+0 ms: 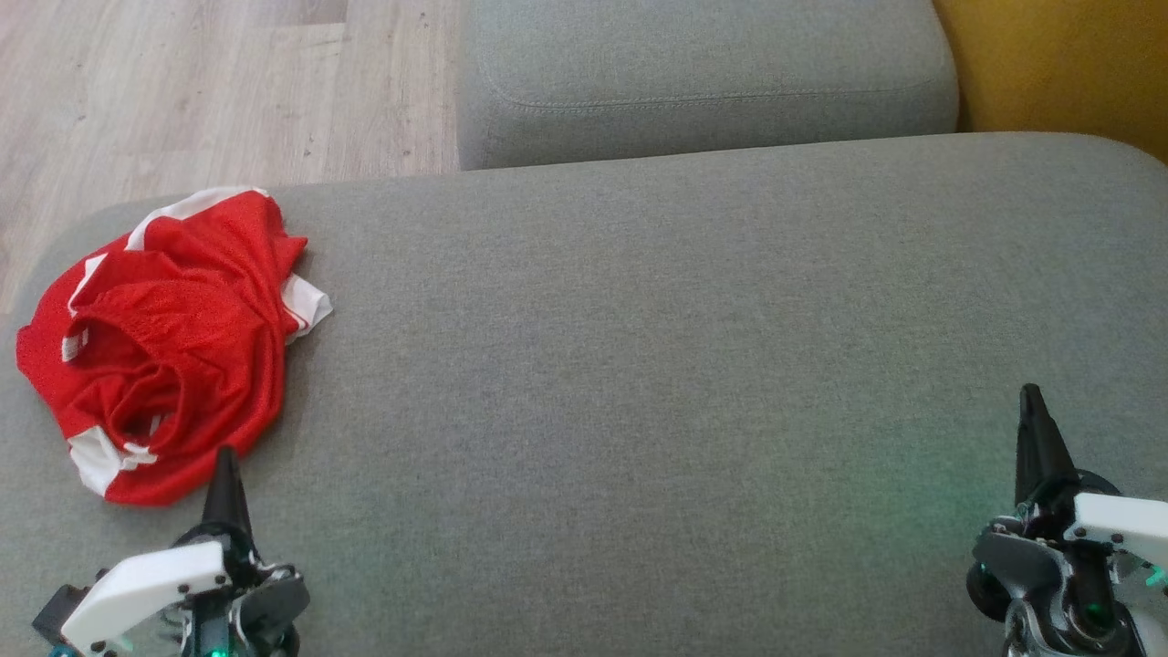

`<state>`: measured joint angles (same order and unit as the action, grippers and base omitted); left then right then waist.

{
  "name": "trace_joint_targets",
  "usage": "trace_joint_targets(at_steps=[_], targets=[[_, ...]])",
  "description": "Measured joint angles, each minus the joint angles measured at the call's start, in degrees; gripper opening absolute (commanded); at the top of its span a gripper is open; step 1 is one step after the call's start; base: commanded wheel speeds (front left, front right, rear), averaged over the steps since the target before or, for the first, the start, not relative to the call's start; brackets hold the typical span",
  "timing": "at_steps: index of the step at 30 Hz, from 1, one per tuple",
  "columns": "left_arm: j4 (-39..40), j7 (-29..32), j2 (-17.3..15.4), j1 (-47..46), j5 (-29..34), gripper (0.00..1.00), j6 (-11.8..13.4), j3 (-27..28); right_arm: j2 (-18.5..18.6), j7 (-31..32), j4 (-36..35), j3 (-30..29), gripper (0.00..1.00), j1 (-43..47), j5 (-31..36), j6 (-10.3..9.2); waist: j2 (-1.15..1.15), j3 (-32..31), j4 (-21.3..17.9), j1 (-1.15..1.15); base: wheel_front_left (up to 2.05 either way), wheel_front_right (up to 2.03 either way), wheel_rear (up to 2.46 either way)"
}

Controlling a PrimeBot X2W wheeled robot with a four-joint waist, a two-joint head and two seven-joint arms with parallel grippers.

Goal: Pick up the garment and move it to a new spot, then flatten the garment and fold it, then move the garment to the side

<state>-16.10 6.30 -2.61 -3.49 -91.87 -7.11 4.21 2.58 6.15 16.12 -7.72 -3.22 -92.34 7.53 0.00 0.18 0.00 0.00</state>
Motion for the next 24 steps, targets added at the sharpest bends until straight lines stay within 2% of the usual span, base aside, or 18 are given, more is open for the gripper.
trace_joint_targets(at_steps=[15,16,20,24], targets=[[0.00,0.00,0.00,0.00,0.00,0.00,0.00,0.00,0.00,0.00,0.00,0.00,0.00,0.00,0.00,0.00,0.00,0.00,0.00,0.00,0.00,0.00,0.00],[-0.35,-0.01,-0.02,0.06,0.01,1.00,0.04,-0.10,-0.01,0.00,0.36,0.02,1.00,0.07,0.00,0.00,0.00,0.00,0.00,0.00,0.00,0.00,0.00],[-3.79,-0.01,0.18,2.36,0.01,1.00,0.05,-0.47,-0.29,-0.01,4.00,0.15,1.00,2.42,-0.01,0.00,0.00,0.00,0.00,0.00,0.00,0.00,0.00],[-4.35,-0.54,0.24,4.10,0.02,1.00,0.07,-0.83,-0.34,-0.14,4.70,0.99,1.00,4.02,-0.01,0.00,0.00,-0.31,-0.07,0.00,0.00,0.00,0.00]])
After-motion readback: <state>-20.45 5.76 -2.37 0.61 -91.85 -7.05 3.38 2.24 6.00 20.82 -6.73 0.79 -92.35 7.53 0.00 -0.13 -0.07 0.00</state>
